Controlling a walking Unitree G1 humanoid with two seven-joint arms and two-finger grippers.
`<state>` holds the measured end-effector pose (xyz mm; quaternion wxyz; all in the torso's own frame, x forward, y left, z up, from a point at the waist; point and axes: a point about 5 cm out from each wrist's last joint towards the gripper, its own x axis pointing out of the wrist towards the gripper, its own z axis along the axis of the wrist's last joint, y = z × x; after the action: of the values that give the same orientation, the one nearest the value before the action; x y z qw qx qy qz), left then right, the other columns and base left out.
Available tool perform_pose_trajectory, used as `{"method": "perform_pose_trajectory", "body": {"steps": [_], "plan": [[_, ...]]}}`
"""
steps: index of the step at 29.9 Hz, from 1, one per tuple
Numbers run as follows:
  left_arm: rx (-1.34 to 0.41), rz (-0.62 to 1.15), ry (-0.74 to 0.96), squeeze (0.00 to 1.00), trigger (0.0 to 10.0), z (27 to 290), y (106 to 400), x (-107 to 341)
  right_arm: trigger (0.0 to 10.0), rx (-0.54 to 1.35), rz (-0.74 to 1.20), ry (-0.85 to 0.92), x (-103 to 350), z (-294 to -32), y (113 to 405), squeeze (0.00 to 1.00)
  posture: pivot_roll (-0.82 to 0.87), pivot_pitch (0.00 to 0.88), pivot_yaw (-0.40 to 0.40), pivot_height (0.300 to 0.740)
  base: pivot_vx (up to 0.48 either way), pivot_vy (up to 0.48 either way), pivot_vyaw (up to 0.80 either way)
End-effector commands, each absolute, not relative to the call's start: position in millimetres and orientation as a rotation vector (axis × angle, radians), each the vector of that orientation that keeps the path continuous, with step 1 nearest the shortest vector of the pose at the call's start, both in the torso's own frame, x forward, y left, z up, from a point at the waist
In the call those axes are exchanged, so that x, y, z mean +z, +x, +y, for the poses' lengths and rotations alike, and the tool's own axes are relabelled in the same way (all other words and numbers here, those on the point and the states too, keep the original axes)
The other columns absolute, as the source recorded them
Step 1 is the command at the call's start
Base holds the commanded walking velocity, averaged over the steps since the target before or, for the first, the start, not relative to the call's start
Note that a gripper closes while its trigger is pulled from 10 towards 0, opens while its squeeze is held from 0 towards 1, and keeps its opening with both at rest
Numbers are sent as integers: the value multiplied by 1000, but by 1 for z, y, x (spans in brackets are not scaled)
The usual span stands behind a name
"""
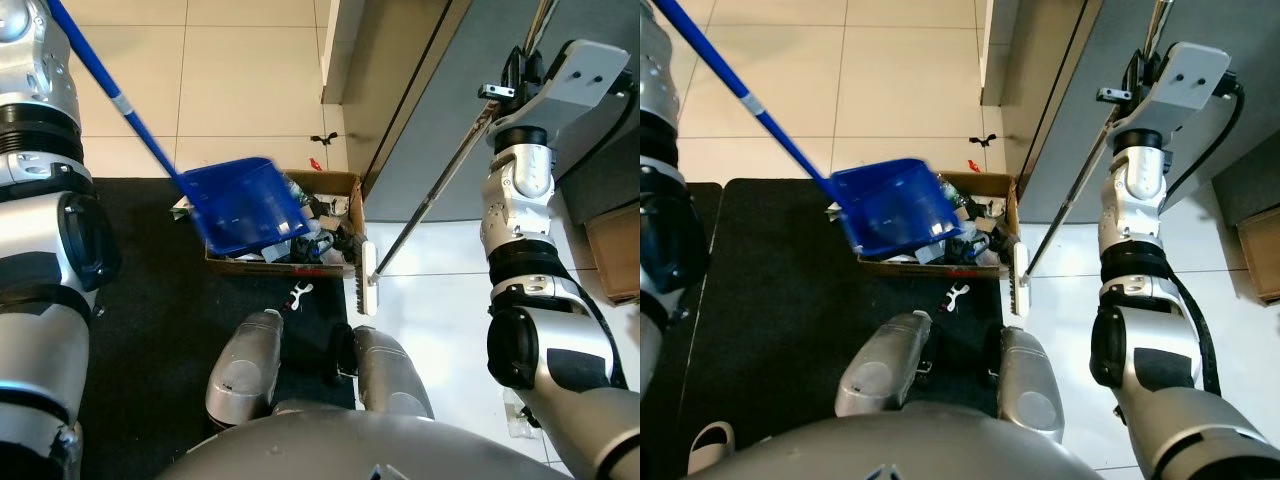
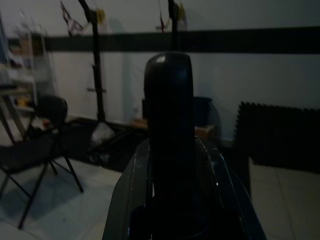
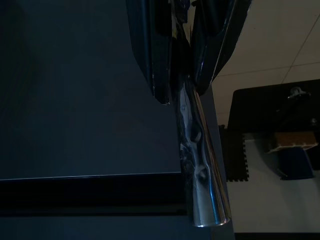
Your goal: Sweep floor
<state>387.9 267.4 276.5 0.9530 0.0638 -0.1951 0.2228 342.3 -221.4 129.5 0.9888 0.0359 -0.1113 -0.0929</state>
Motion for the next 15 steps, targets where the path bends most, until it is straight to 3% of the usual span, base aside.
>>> {"method": "perform_pose_trajectory", "body": {"steps": [1,3,5,7,10,15], "plan": [[446,-437,195,0,10000,267,387,291,10000,-188,-251,78,135,-221,345,0,256,0,-14,740,0,0,0],[418,-428,268,0,10000,262,388,289,10000,-186,-252,79,136,-220,345,0,256,0,-14,740,0,0,0],[392,-405,225,0,10000,260,390,285,10000,-186,-252,79,136,-220,345,0,257,0,-14,740,0,0,0],[365,-329,-22,0,10000,262,395,278,10000,-186,-252,79,136,-220,345,0,256,0,-14,740,0,0,0],[381,-354,42,0,10000,265,393,284,10000,-187,-252,78,136,-221,345,0,256,0,-14,740,0,0,0],[388,-365,-4,0,10000,266,393,287,10000,-187,-252,77,136,-221,345,0,256,0,-15,740,0,0,0]]}}
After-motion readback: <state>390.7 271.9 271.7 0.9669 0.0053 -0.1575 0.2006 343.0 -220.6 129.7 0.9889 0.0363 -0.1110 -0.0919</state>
